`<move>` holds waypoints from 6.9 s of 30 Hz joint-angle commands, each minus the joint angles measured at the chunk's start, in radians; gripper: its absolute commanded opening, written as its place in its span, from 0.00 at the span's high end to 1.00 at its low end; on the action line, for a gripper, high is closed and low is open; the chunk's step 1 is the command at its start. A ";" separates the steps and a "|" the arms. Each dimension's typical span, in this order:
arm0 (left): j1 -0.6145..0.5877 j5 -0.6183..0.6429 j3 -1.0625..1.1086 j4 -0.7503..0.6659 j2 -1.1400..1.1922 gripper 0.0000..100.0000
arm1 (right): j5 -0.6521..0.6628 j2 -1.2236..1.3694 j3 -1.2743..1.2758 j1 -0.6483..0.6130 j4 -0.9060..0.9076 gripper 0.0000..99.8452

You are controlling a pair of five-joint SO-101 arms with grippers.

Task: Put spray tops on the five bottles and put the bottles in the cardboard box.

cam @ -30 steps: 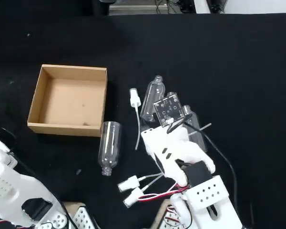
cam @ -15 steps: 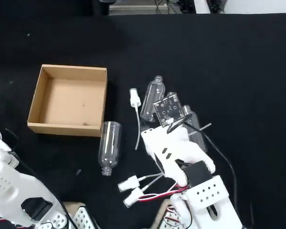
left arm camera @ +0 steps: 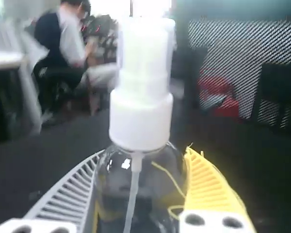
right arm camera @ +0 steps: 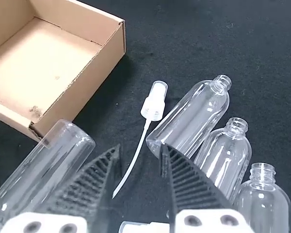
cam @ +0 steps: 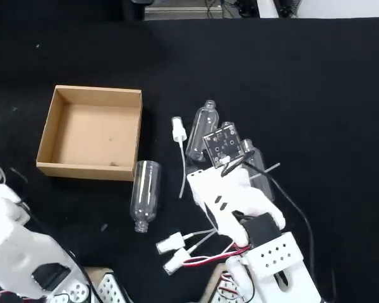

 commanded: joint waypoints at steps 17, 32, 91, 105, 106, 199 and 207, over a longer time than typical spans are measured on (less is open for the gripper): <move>0.576 -0.081 -0.038 0.624 -0.588 0.97 | -0.005 -0.030 -0.008 0.026 -0.028 0.90; 0.613 0.048 -0.251 0.476 -0.167 0.97 | -0.005 -0.030 -0.008 0.026 -0.028 0.90; 0.575 -0.034 -0.387 0.184 0.284 0.84 | -0.005 -0.030 -0.010 0.026 -0.028 0.90; 0.572 -0.037 -0.378 0.183 0.275 0.71 | -0.005 -0.030 -0.010 0.026 -0.028 0.90; 0.572 -0.035 -0.378 0.183 0.275 0.71 | -0.005 -0.030 -0.010 0.026 -0.028 0.90; 0.472 -0.044 -0.303 2.203 -1.106 0.88 | -0.003 -0.030 -0.015 0.048 -0.028 0.90; 0.862 -0.252 -0.479 2.588 -1.039 0.73 | -0.006 -0.030 -0.068 0.256 -0.026 0.90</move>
